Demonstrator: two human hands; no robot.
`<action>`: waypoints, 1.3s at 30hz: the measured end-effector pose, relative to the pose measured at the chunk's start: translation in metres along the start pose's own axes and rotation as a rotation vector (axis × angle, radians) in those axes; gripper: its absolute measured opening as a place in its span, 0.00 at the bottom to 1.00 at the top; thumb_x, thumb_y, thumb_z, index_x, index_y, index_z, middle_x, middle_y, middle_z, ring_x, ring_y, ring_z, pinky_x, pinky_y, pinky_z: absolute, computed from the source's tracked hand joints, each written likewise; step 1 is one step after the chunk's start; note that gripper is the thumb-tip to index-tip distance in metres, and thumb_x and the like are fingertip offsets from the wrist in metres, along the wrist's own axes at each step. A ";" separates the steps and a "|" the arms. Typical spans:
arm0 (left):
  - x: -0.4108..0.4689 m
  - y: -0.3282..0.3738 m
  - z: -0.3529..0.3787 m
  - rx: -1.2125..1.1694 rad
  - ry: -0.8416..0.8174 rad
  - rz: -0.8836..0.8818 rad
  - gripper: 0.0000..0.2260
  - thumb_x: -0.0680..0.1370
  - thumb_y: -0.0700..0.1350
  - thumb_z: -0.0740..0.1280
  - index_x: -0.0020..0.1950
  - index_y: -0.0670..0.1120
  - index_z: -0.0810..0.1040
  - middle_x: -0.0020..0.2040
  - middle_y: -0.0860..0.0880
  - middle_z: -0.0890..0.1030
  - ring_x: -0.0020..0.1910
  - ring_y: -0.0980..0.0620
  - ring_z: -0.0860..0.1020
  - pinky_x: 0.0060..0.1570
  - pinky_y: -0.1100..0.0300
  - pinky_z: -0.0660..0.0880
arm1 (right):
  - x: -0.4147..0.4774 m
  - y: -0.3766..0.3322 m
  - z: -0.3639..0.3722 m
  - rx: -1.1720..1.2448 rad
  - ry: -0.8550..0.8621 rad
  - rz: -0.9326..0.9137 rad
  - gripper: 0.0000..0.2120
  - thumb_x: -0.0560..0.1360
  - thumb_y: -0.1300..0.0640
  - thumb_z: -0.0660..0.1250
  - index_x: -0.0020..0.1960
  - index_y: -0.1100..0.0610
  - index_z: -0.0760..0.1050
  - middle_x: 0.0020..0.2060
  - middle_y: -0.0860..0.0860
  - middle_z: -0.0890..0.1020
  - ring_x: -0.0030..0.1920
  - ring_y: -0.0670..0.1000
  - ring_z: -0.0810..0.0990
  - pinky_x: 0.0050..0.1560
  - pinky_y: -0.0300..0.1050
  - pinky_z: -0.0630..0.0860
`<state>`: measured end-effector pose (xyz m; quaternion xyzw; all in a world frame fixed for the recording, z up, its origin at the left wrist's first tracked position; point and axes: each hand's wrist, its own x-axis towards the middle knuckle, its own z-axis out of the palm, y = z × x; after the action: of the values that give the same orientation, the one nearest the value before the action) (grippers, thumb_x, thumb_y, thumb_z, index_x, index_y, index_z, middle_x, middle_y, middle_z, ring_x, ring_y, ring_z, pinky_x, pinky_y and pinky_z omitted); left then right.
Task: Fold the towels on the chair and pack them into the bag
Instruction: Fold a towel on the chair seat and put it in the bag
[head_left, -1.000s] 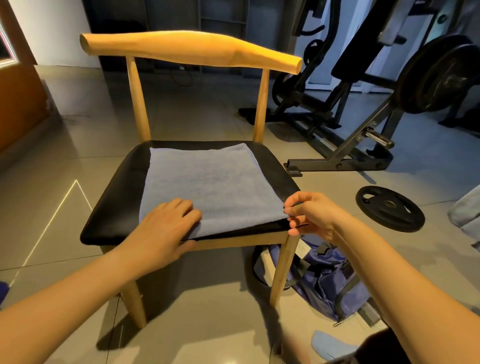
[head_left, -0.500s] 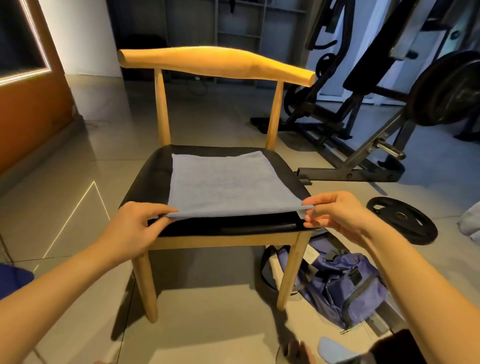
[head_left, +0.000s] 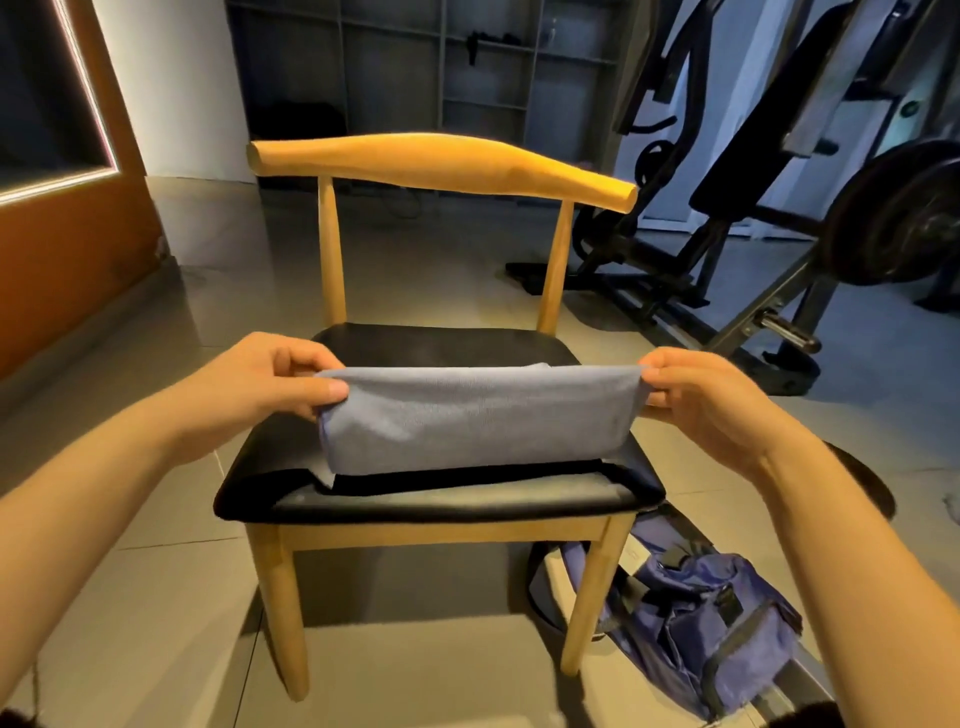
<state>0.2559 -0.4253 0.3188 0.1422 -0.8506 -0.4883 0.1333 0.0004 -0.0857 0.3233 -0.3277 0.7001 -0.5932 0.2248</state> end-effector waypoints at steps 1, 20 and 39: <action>0.010 -0.002 -0.001 -0.030 0.034 -0.036 0.05 0.78 0.45 0.70 0.45 0.48 0.86 0.44 0.48 0.86 0.46 0.51 0.84 0.41 0.63 0.81 | 0.012 -0.001 0.005 0.022 0.026 0.004 0.06 0.81 0.62 0.62 0.51 0.63 0.76 0.49 0.60 0.81 0.51 0.57 0.81 0.57 0.53 0.78; 0.126 -0.076 0.025 -0.063 0.278 -0.472 0.08 0.80 0.41 0.71 0.44 0.38 0.83 0.38 0.42 0.84 0.35 0.48 0.80 0.30 0.58 0.77 | 0.150 0.064 0.028 -0.377 0.301 0.428 0.07 0.79 0.60 0.70 0.51 0.64 0.83 0.45 0.62 0.84 0.39 0.52 0.80 0.34 0.42 0.76; 0.152 -0.099 0.030 0.420 0.354 -0.417 0.14 0.82 0.45 0.67 0.37 0.41 0.79 0.45 0.42 0.84 0.44 0.43 0.80 0.44 0.52 0.75 | 0.176 0.083 0.039 -0.552 0.367 0.380 0.05 0.75 0.61 0.73 0.44 0.63 0.84 0.40 0.59 0.85 0.45 0.58 0.84 0.49 0.55 0.84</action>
<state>0.1161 -0.5057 0.2320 0.4198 -0.8489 -0.2872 0.1438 -0.1088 -0.2333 0.2475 -0.1284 0.9105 -0.3788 0.1048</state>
